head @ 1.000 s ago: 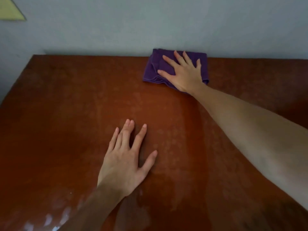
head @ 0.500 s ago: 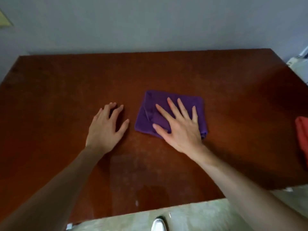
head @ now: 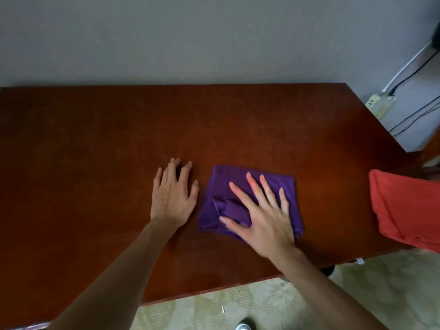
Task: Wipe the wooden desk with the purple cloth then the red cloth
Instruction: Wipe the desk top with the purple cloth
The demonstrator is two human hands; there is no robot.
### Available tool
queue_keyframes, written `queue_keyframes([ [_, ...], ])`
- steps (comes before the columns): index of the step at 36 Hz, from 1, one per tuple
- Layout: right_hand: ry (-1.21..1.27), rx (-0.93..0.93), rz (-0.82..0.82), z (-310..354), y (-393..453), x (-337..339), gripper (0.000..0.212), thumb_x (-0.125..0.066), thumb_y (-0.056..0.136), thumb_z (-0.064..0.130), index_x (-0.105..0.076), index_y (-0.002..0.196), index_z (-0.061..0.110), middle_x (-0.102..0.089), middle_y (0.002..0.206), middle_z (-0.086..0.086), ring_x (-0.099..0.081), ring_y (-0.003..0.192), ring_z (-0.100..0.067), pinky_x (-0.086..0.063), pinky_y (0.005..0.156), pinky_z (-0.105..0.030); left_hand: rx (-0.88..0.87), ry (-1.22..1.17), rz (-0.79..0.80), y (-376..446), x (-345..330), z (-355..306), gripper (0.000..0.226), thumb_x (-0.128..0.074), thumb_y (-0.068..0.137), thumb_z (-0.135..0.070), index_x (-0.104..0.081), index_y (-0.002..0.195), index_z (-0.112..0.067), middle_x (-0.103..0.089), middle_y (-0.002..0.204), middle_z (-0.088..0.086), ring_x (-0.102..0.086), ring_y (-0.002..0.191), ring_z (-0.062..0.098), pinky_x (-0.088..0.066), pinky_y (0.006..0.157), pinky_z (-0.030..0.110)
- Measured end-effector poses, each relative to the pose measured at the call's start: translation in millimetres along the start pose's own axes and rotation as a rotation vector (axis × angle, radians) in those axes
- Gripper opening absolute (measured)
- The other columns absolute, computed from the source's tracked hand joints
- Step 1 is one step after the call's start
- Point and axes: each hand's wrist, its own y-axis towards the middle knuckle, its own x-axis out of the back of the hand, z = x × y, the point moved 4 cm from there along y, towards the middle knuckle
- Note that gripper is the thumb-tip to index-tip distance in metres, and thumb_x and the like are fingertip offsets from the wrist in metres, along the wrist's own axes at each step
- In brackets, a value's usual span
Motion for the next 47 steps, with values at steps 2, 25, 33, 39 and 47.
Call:
queue_keyframes([
  [2, 0.013, -0.018, -0.004, -15, 44, -6, 0.080, -0.033, 0.083, 0.091, -0.030, 0.155, 0.055, -0.023, 0.170, 0.011, -0.016, 0.158, -0.017, -0.017, 0.124, -0.057, 0.005, 0.027, 0.007, 10, -5, -5, 0.061, -0.017, 0.099, -0.045, -0.036, 0.152, -0.022, -0.033, 0.159, 0.012, -0.021, 0.152, 0.025, -0.012, 0.124, 0.045],
  [25, 0.018, 0.066, 0.183, -82, 366, -45, 0.082, -0.024, 0.086, 0.091, -0.017, 0.159, 0.053, -0.009, 0.173, 0.007, -0.001, 0.160, -0.022, 0.000, 0.125, -0.061, -0.033, 0.111, 0.071, 59, -20, -21, 0.057, -0.009, 0.101, -0.055, -0.015, 0.157, -0.043, -0.014, 0.166, 0.001, 0.003, 0.154, 0.009, -0.006, 0.126, 0.040],
  [33, 0.014, 0.086, 0.197, -90, 304, -34, 0.079, -0.025, 0.090, 0.086, -0.014, 0.160, 0.051, -0.006, 0.173, 0.005, 0.001, 0.160, -0.026, 0.000, 0.124, -0.064, -0.036, 0.103, 0.070, 59, -17, -22, 0.060, -0.009, 0.099, -0.059, -0.018, 0.156, -0.043, -0.016, 0.165, 0.003, -0.003, 0.154, 0.014, -0.003, 0.125, 0.037],
  [39, 0.007, 0.092, 0.153, -113, 178, -12, 0.075, -0.028, 0.092, 0.083, -0.015, 0.159, 0.052, -0.008, 0.173, 0.007, -0.002, 0.160, -0.025, -0.003, 0.124, -0.063, -0.013, 0.087, 0.058, 56, -17, -27, 0.053, -0.021, 0.104, -0.051, -0.027, 0.155, -0.038, -0.020, 0.164, 0.010, -0.011, 0.154, 0.025, -0.005, 0.125, 0.041],
  [47, -0.029, 0.071, 0.027, -141, -9, 19, 0.073, -0.034, 0.093, 0.080, -0.025, 0.159, 0.050, -0.017, 0.171, 0.010, -0.012, 0.159, -0.021, -0.012, 0.124, -0.062, -0.010, 0.135, -0.050, 24, -27, -80, 0.048, -0.031, 0.104, -0.033, -0.048, 0.145, -0.016, -0.047, 0.148, 0.014, -0.045, 0.133, 0.038, -0.036, 0.109, 0.054],
])
